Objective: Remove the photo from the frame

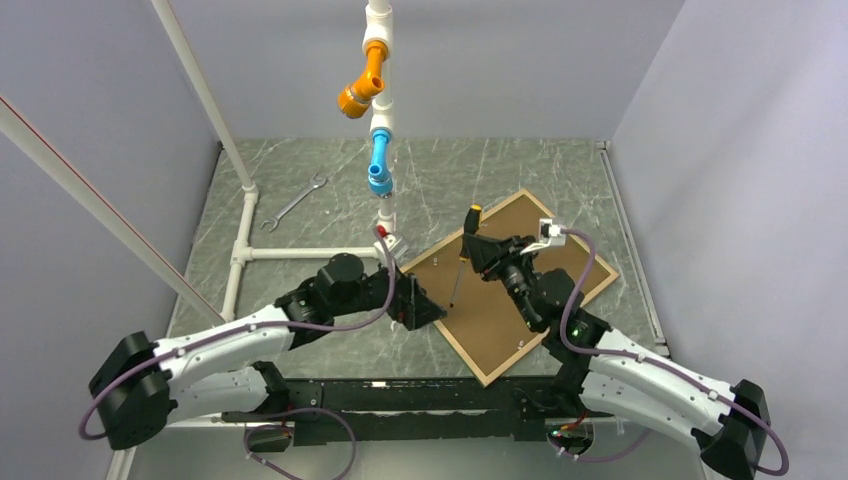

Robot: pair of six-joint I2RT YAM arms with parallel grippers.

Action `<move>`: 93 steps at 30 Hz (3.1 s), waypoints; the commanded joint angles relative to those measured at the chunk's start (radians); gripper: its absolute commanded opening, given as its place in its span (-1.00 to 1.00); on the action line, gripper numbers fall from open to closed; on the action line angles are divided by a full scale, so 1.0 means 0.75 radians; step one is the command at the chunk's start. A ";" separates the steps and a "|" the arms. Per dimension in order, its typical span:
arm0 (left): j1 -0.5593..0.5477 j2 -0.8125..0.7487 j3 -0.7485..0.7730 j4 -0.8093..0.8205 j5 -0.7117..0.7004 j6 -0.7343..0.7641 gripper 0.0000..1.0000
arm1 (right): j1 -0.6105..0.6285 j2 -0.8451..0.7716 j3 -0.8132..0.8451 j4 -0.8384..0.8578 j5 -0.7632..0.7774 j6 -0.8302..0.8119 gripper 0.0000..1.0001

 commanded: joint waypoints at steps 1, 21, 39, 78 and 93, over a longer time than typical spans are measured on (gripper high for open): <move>-0.027 0.141 0.116 0.187 0.011 0.065 0.99 | 0.002 -0.062 -0.179 0.367 -0.125 0.306 -1.00; -0.030 0.231 0.285 -0.223 -0.080 0.360 -1.00 | -0.001 -0.089 -0.020 -0.042 -0.302 0.180 -0.34; -0.022 -0.128 0.199 -0.608 0.126 0.739 -1.00 | -0.720 0.172 0.328 -0.338 -2.077 0.182 1.00; -0.023 -0.087 0.138 -0.480 0.222 0.654 -0.86 | -0.340 0.399 0.263 -0.271 -1.549 0.206 -1.00; 0.349 -0.075 0.046 -0.607 -0.147 -0.108 0.99 | -0.322 0.080 0.289 -0.894 -0.368 0.267 -1.00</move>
